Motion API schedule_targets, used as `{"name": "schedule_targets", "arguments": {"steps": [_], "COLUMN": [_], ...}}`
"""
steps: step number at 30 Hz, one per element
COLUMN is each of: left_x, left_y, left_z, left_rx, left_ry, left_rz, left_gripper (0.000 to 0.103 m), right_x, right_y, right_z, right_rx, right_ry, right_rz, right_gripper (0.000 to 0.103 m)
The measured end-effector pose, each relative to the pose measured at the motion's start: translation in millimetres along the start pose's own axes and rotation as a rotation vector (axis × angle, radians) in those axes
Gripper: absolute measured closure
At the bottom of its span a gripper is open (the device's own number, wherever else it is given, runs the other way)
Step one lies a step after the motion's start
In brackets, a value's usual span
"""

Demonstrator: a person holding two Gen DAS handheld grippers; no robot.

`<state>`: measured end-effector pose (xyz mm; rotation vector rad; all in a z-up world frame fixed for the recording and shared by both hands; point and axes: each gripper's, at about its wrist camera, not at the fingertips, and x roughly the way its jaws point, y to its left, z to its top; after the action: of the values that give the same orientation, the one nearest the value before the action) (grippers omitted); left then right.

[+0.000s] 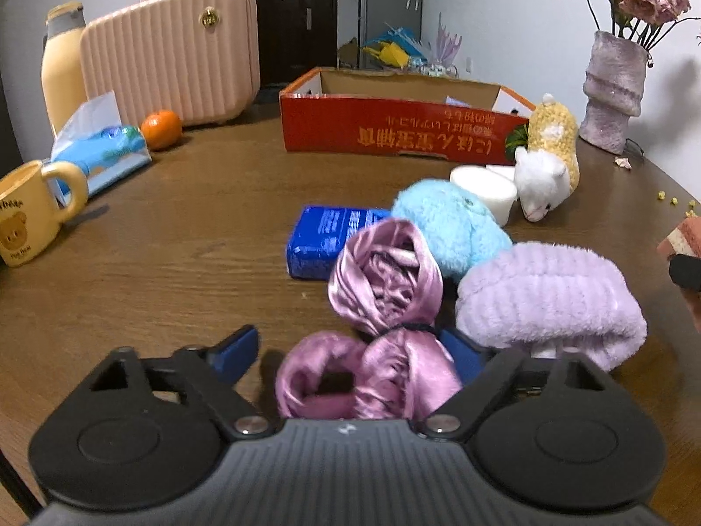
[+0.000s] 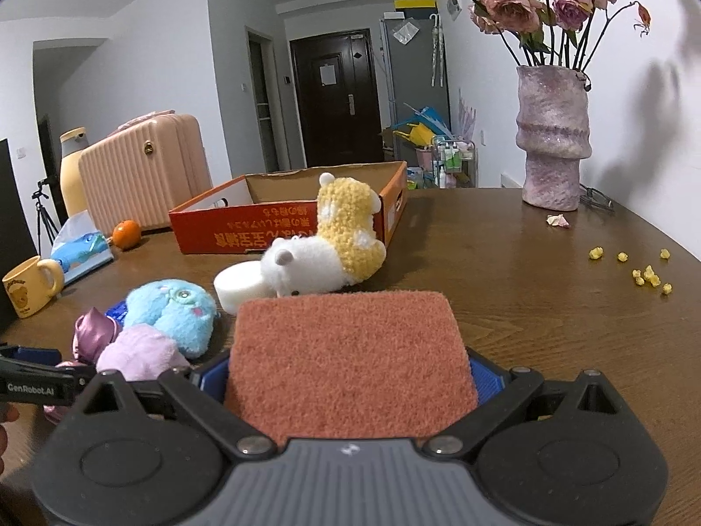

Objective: Organize soft objects
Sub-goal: 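Close the left gripper on the pink satin scrunchie while the right holds the sponge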

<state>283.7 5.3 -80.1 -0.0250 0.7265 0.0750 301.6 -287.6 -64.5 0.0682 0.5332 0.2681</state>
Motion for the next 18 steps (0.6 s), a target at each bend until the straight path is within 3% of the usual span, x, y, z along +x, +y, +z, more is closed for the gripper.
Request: {"name": "schedule_targets", "arguments": {"steps": [5, 10, 18], "left_x": [2.6, -0.5, -3.4], "left_y": [3.5, 6.2, 10.2], "left_z": [-0.5, -0.6, -1.3], "left_rx": [-0.022, -0.037, -0.057], "left_ry": [0.012, -0.001, -0.015], "left_rz": [0.003, -0.02, -0.023], "left_gripper": [0.034, 0.053, 0.058], "right_x": [0.4, 0.2, -0.6], "right_y": [-0.8, -0.4, -0.4], "right_z": [-0.4, -1.0, -2.3], "right_rx": [0.005, 0.004, 0.012], "right_ry": [0.001, -0.002, -0.004], "right_rz": [-0.012, -0.024, -0.039], "right_gripper": [0.003, 0.003, 0.003]}}
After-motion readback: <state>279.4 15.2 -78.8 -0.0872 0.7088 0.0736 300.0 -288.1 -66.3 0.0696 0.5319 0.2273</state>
